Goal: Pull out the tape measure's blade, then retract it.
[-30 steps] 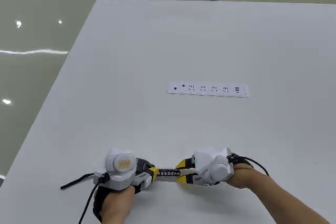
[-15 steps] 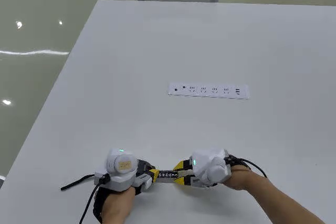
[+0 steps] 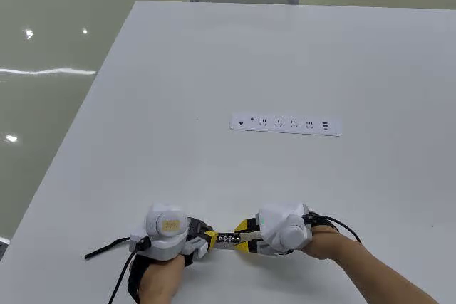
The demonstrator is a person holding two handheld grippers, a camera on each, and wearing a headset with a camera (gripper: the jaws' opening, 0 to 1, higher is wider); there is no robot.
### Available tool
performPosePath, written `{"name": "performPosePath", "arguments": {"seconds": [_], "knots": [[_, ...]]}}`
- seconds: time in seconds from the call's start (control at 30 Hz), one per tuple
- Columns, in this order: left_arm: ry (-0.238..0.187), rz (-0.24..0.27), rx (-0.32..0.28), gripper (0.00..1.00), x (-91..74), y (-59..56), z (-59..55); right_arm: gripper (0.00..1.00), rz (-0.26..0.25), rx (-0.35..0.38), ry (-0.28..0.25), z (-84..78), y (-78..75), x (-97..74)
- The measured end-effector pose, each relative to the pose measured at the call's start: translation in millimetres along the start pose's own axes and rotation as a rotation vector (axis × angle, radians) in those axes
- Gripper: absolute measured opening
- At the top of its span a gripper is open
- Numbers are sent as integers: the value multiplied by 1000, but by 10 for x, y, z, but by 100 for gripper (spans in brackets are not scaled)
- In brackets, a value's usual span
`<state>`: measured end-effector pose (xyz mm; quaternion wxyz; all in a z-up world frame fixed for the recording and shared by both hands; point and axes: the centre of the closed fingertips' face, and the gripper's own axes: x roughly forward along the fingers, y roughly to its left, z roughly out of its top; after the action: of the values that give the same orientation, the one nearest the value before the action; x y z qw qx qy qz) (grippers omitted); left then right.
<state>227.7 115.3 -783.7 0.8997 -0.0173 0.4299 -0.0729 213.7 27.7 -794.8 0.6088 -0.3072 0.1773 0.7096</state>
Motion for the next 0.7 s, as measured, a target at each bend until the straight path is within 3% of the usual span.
{"name": "performPosePath", "arguments": {"seconds": [0.7], "knots": [[0,-19,-5,60,-36,-29,10,14,5,-4,-13,101,-10,115]]}}
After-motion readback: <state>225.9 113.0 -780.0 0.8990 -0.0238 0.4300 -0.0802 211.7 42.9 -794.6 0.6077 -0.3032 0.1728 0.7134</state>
